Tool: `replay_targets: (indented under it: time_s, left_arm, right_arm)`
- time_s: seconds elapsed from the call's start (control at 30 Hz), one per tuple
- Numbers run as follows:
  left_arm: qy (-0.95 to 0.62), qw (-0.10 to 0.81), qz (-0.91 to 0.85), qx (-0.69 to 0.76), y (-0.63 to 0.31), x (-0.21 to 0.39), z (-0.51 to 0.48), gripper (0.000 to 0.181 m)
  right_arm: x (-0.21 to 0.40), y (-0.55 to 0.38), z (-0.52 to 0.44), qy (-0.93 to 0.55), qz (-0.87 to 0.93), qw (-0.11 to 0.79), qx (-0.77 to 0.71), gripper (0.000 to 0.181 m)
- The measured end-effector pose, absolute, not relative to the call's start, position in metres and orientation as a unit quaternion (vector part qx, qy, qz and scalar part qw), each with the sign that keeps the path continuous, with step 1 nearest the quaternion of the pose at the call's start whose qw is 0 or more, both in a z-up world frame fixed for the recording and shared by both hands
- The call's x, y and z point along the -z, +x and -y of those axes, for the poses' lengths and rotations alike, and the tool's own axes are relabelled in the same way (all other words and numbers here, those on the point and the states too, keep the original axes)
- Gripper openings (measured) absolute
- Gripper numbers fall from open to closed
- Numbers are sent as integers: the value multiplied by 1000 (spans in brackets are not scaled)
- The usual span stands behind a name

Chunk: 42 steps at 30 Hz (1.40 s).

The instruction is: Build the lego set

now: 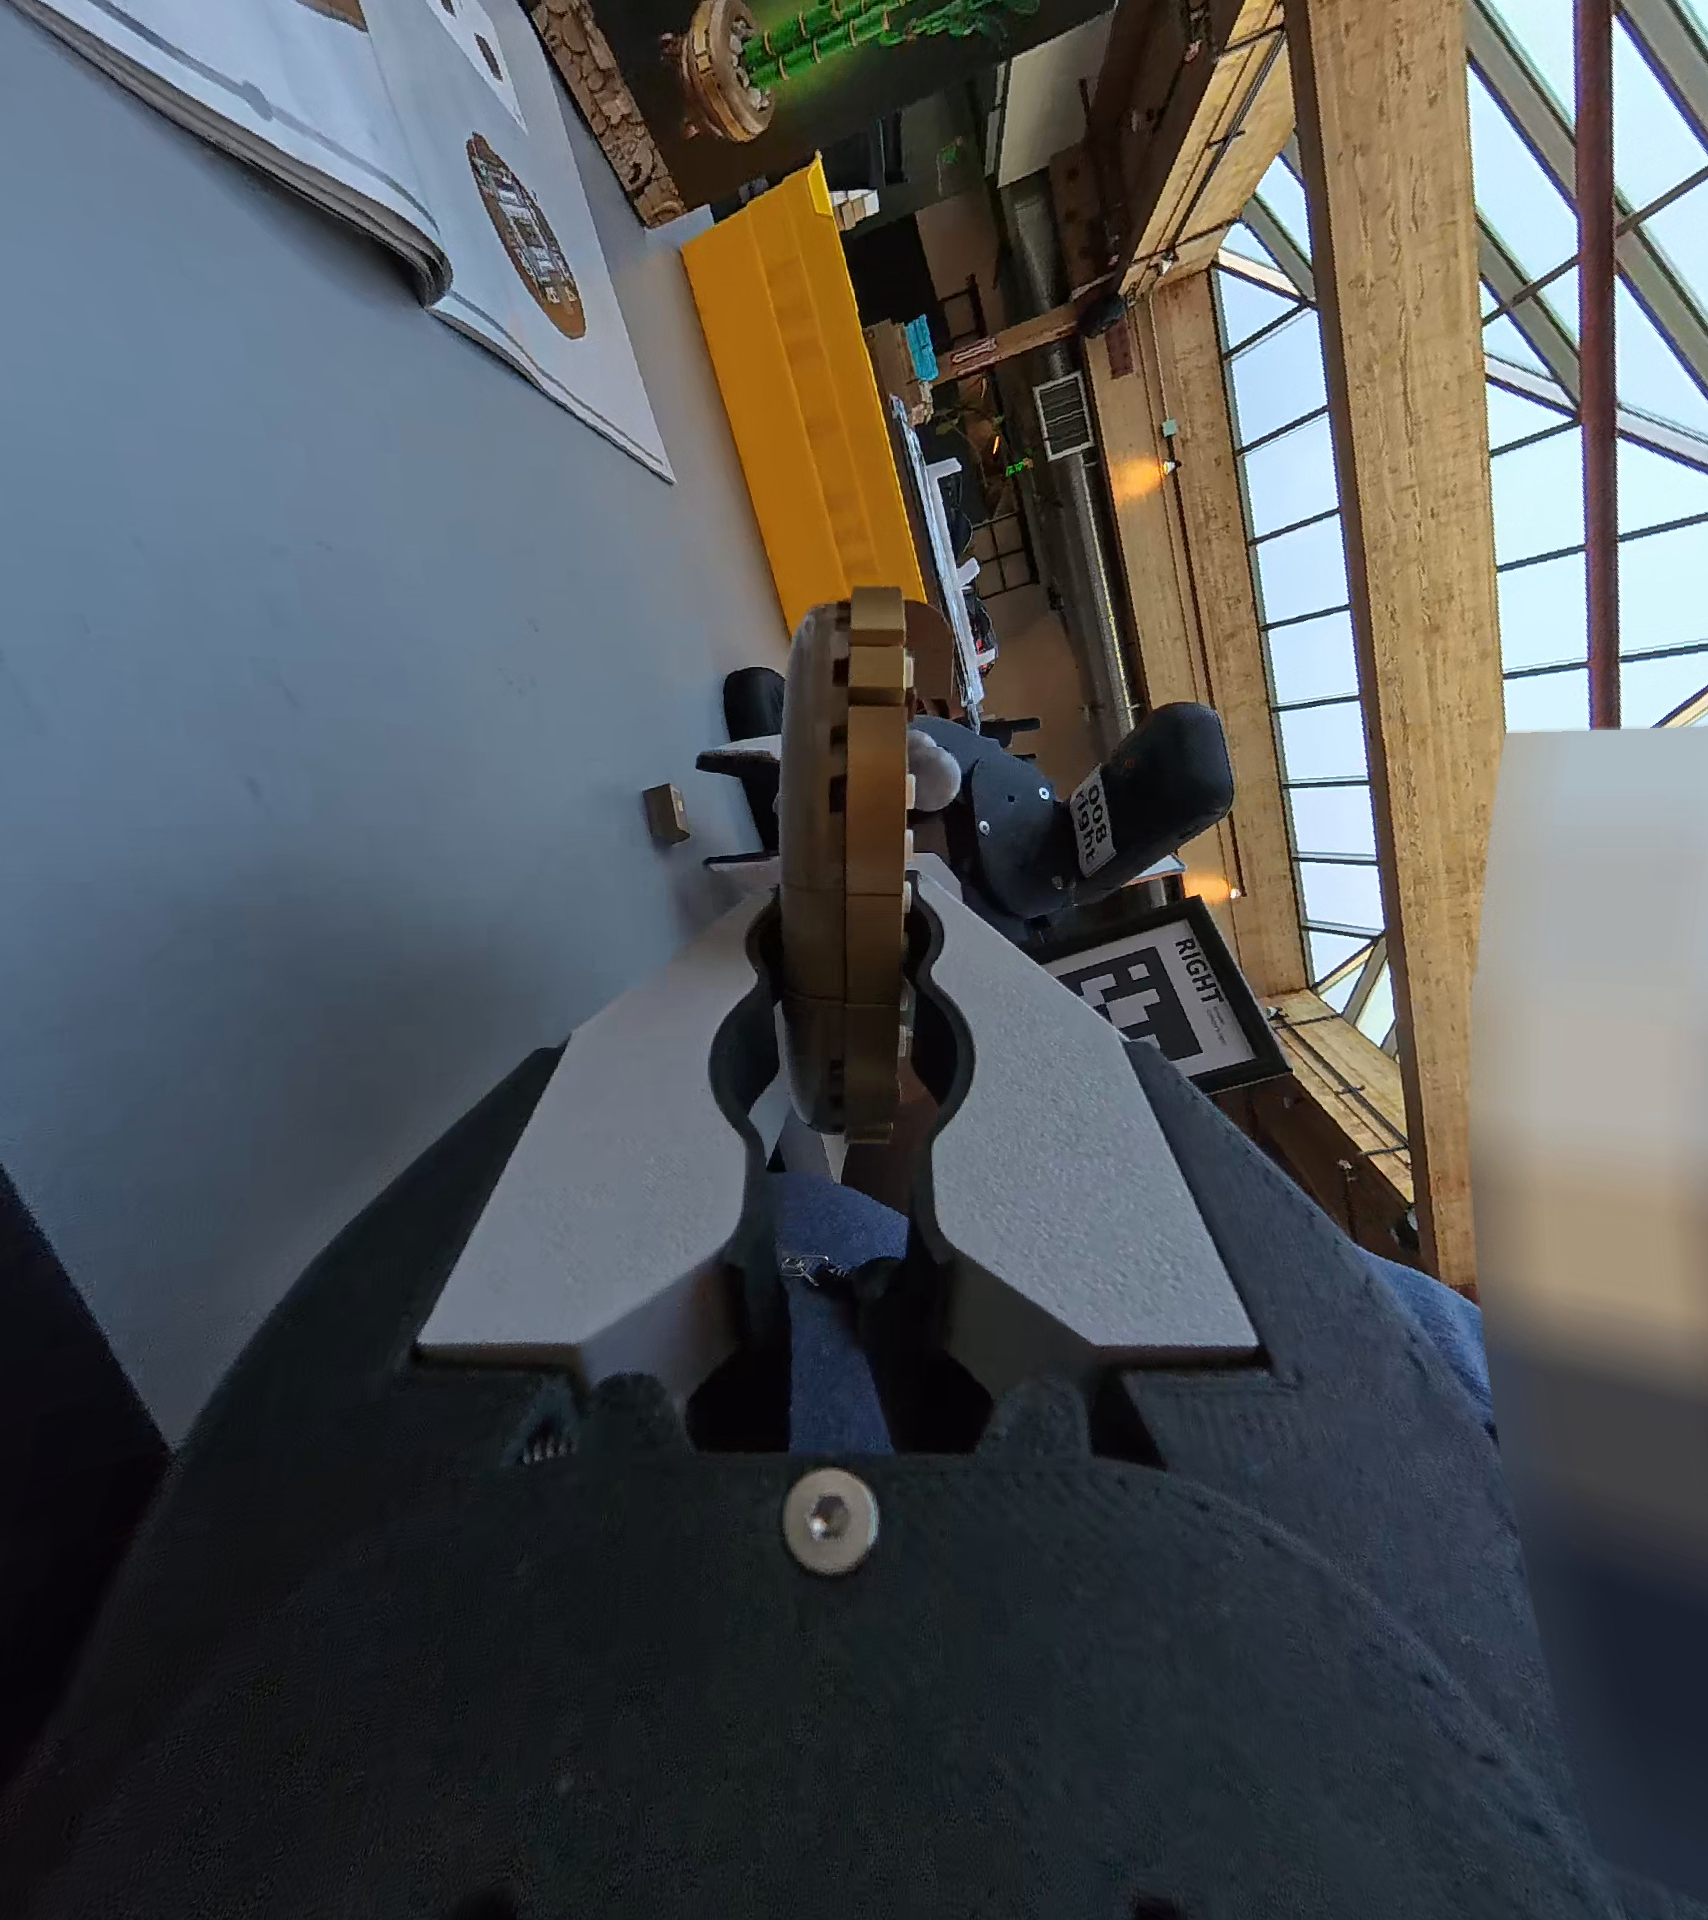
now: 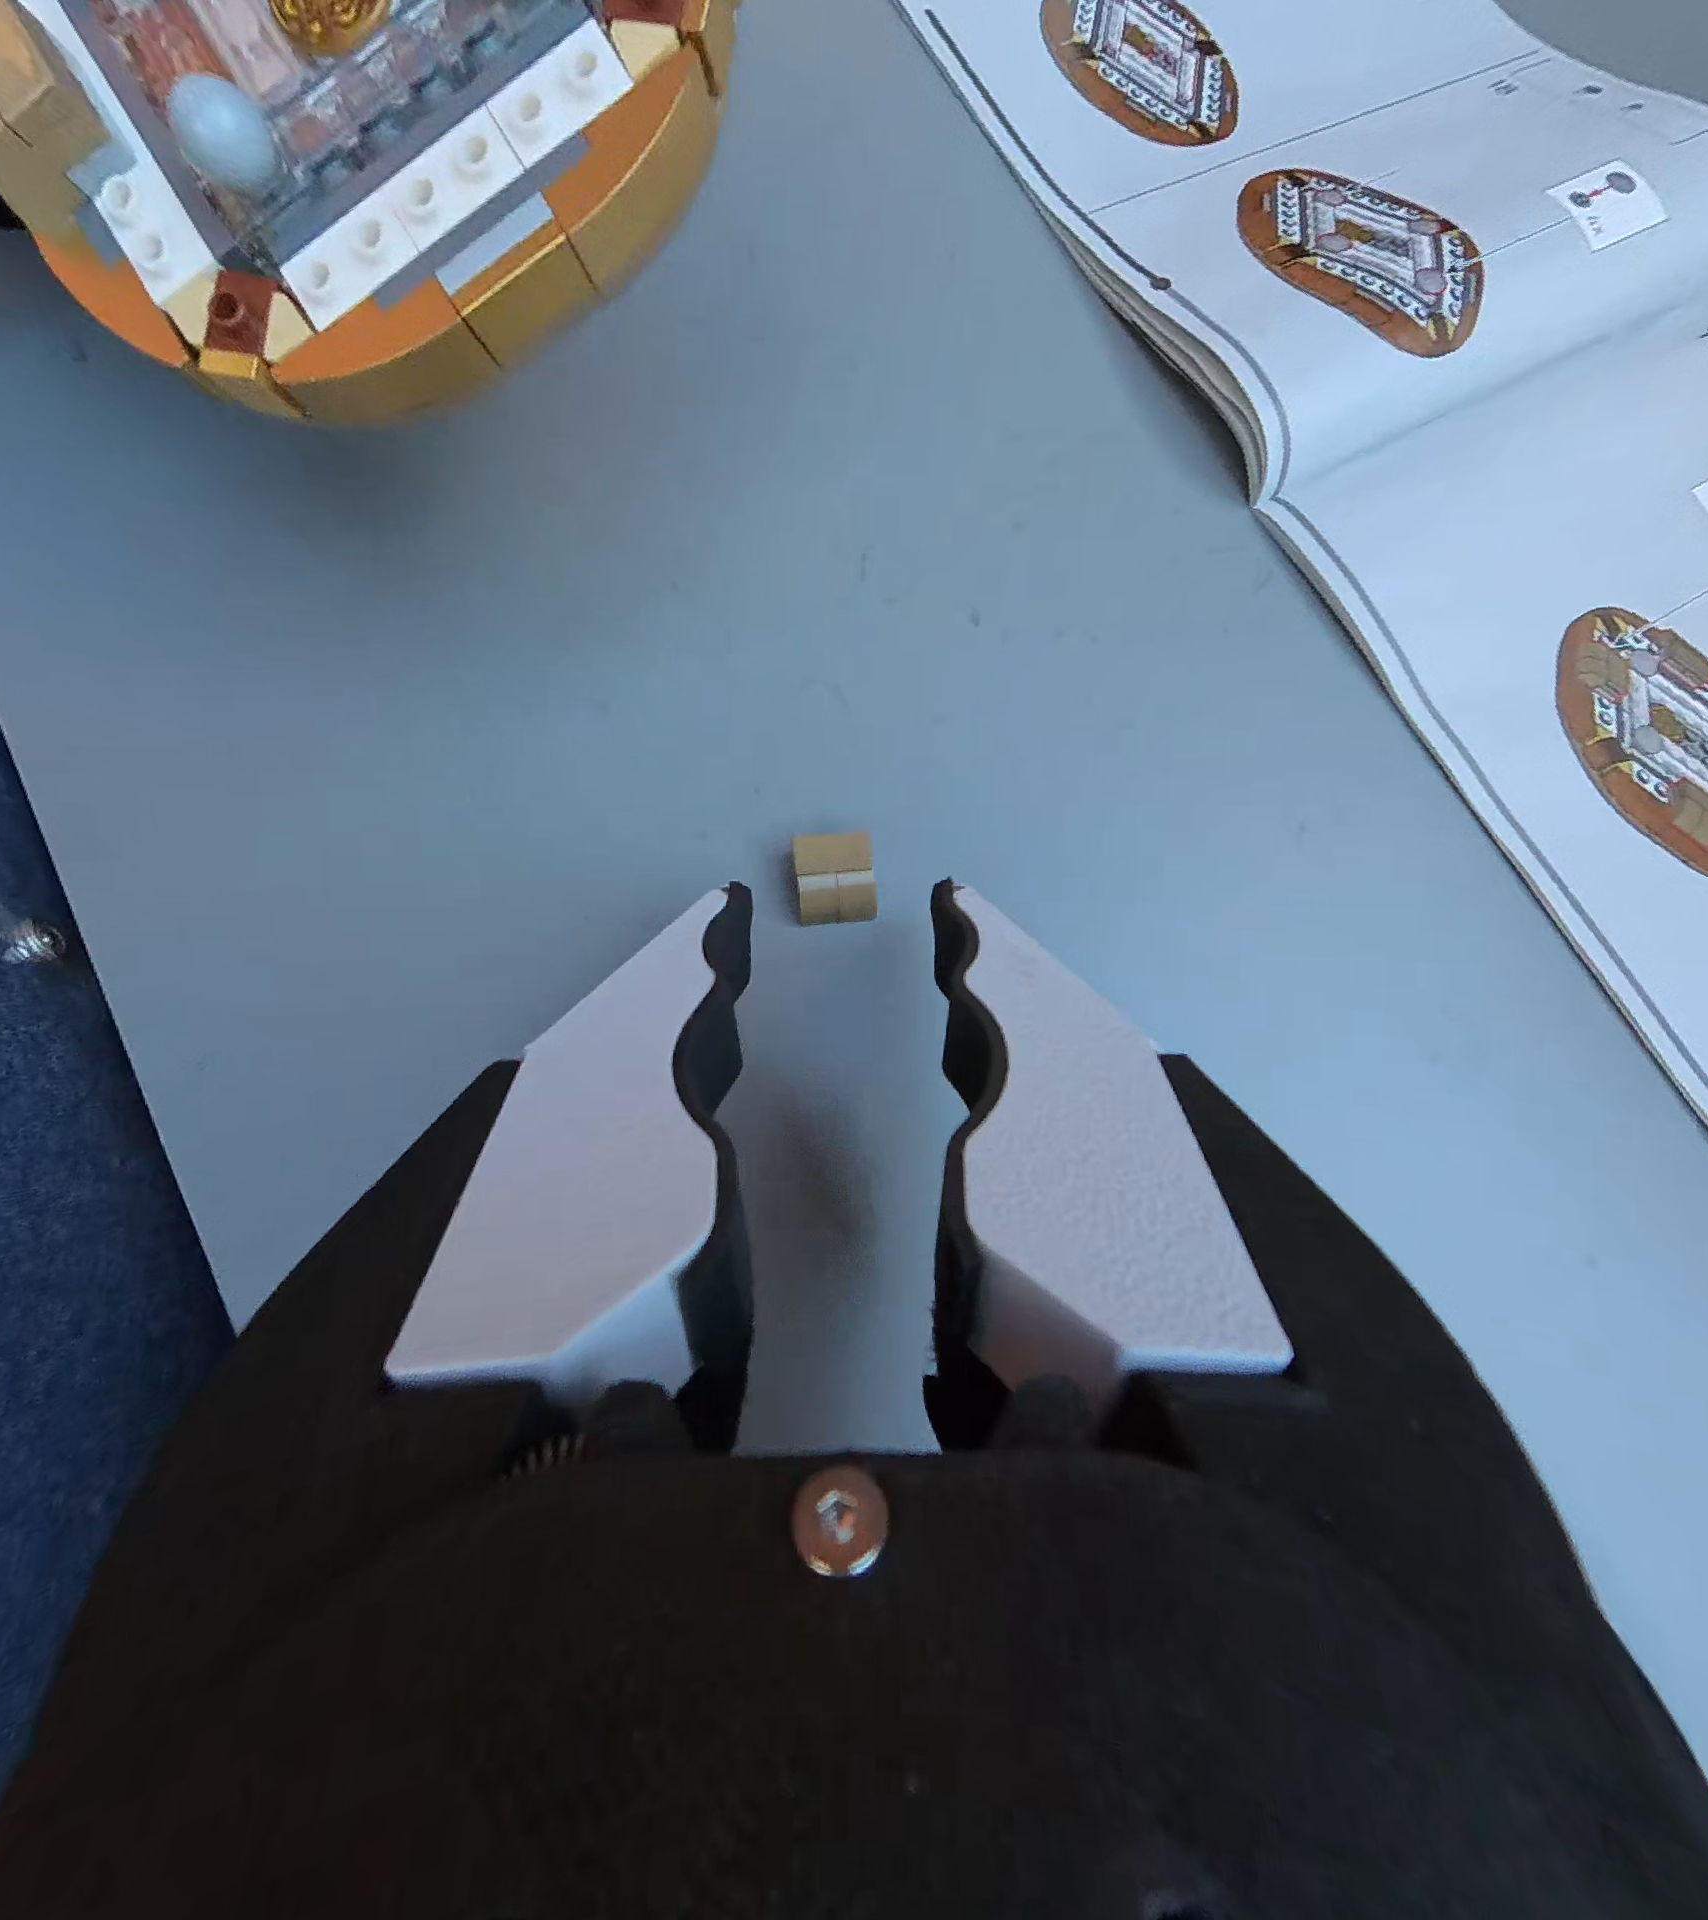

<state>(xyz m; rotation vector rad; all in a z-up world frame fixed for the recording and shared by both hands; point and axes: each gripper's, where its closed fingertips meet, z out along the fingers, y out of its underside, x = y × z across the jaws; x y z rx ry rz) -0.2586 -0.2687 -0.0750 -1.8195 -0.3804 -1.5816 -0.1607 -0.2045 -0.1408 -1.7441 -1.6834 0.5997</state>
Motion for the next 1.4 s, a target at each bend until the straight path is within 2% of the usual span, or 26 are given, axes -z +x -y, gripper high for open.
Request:
replay_targets:
  time_s: [0.03, 0.33, 0.63, 1.1, 1.4]
  left_arm:
    - [-701, 344, 147, 607, -260, 75, 269, 18]
    - [-692, 342, 152, 617, -267, 73, 268, 18]
    - [-686, 347, 156, 621, -273, 67, 268, 18]
    - [-689, 351, 153, 615, -273, 65, 268, 18]
    - [-690, 347, 152, 617, -269, 68, 266, 18]
  right_arm:
    - [142, -162, 204, -662, 642, 316, -223, 33]
    - [150, -171, 208, -655, 659, 296, -222, 15]
    - [118, -164, 204, -631, 632, 362, -267, 15]
    - [69, -106, 168, -643, 525, 461, -313, 15]
    - [68, -96, 163, -640, 522, 472, -308, 15]
